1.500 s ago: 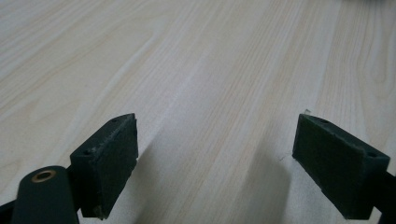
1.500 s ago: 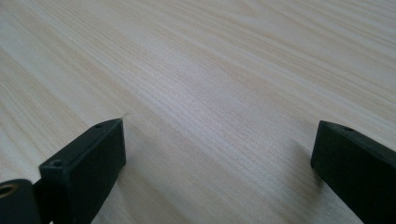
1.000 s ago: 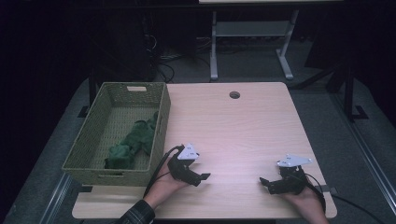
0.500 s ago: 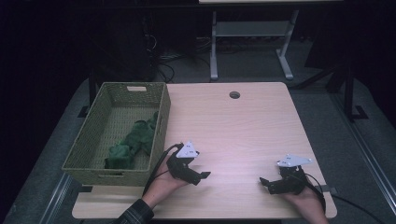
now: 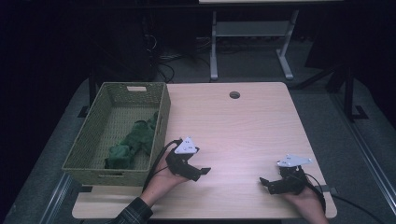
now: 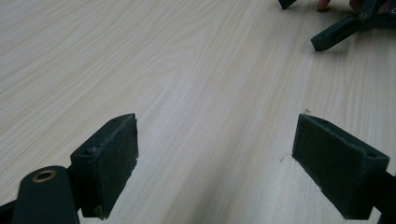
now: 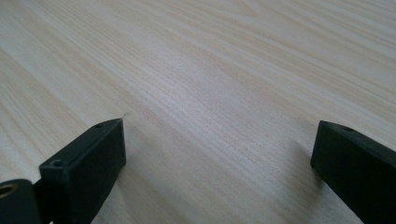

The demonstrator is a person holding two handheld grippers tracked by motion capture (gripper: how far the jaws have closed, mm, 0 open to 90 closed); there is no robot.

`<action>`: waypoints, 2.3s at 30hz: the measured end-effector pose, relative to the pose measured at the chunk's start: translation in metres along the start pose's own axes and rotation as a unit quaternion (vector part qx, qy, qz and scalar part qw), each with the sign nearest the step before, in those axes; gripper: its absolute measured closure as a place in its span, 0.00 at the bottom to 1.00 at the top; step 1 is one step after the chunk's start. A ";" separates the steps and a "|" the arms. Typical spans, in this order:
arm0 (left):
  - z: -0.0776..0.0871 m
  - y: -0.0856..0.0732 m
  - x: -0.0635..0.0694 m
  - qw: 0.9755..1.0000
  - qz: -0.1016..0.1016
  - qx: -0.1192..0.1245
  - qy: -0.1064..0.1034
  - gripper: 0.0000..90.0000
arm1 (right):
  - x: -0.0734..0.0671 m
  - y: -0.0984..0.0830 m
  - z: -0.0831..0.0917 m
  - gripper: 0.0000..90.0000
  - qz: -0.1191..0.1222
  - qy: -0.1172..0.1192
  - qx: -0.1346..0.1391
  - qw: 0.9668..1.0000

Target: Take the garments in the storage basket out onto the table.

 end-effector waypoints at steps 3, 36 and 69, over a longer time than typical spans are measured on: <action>0.001 0.001 0.000 1.000 -0.001 0.000 -0.002 0.15 | 0.000 0.000 0.000 0.03 0.000 0.000 0.000 1.000; 0.024 0.039 -0.004 1.000 -0.006 0.013 -0.004 0.15 | 0.000 0.000 0.000 0.03 -0.002 0.000 -0.001 1.000; 0.071 0.073 -0.048 0.999 -0.024 0.000 0.027 0.16 | 0.000 0.000 0.000 0.03 -0.002 -0.001 -0.001 1.000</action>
Point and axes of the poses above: each handheld gripper's, and its own axes: z roughly backward along the jaws, y roughly out of its top, x roughly to its right, the point moved 4 cm from there along -z, roughly forward along the jaws, and after that the axes turned 4 degrees about x, right-handed, at the moved point
